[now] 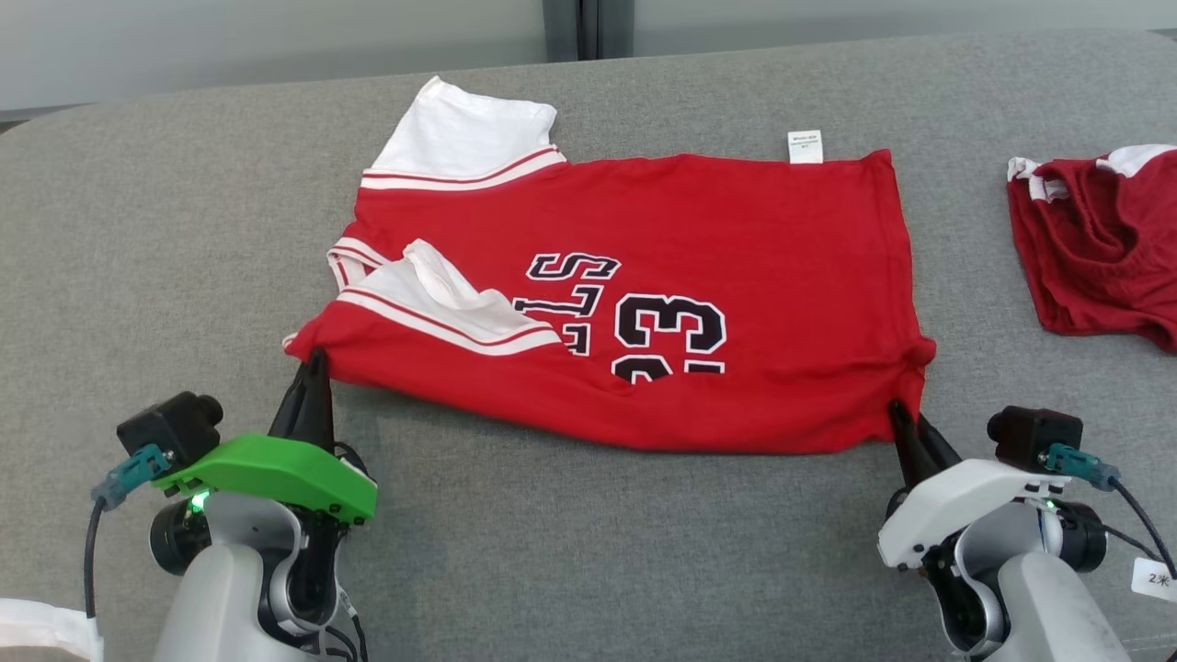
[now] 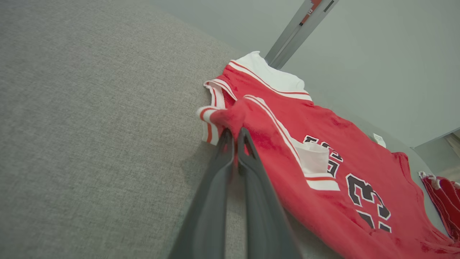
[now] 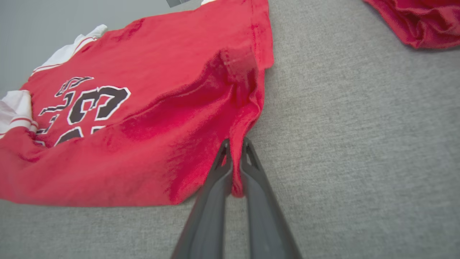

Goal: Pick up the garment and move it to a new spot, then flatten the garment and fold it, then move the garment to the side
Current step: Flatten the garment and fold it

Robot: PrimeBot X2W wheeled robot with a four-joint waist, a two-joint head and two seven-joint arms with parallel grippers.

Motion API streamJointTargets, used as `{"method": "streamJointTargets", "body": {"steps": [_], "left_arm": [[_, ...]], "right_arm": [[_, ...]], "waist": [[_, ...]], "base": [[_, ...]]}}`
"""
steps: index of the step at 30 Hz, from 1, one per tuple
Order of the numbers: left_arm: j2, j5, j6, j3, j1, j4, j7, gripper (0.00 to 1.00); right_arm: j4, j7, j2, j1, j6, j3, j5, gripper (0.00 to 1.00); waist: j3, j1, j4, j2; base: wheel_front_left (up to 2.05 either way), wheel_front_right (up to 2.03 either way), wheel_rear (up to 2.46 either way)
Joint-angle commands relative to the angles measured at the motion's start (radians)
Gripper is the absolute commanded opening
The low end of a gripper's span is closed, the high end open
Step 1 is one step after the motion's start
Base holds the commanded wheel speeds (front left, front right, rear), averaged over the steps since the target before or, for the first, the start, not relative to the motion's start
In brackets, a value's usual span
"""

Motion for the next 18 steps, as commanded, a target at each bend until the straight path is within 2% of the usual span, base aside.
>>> {"method": "streamJointTargets", "body": {"steps": [1, 5, 10, 18], "left_arm": [[0.013, 0.013, -0.005, 0.002, -0.017, -0.017, -0.004, 0.0], [0.022, 0.019, 0.001, -0.006, -0.012, -0.086, 0.004, 0.0], [0.029, 0.02, 0.016, -0.024, 0.075, -0.179, 0.038, 0.0], [0.026, 0.008, 0.075, -0.038, 0.287, -0.308, 0.085, 0.0]], "right_arm": [[-0.025, 0.008, -0.004, -0.019, 0.0, -0.01, 0.007, 0.0], [-0.113, 0.051, -0.003, -0.004, 0.0, -0.037, -0.003, 0.0], [-0.225, 0.121, -0.003, 0.074, 0.0, -0.056, 0.036, 0.0], [-0.302, 0.168, -0.003, 0.231, 0.0, -0.064, 0.116, 0.0]], "waist": [[-0.006, 0.0, -0.003, 0.0], [-0.017, 0.0, -0.004, 0.0], [-0.029, 0.0, -0.004, 0.0], [-0.04, 0.0, 0.003, 0.0]], "base": [[0.0, 0.0, 0.0], [0.0, 0.0, 0.0], [0.0, 0.0, 0.0], [0.0, 0.0, 0.0]]}}
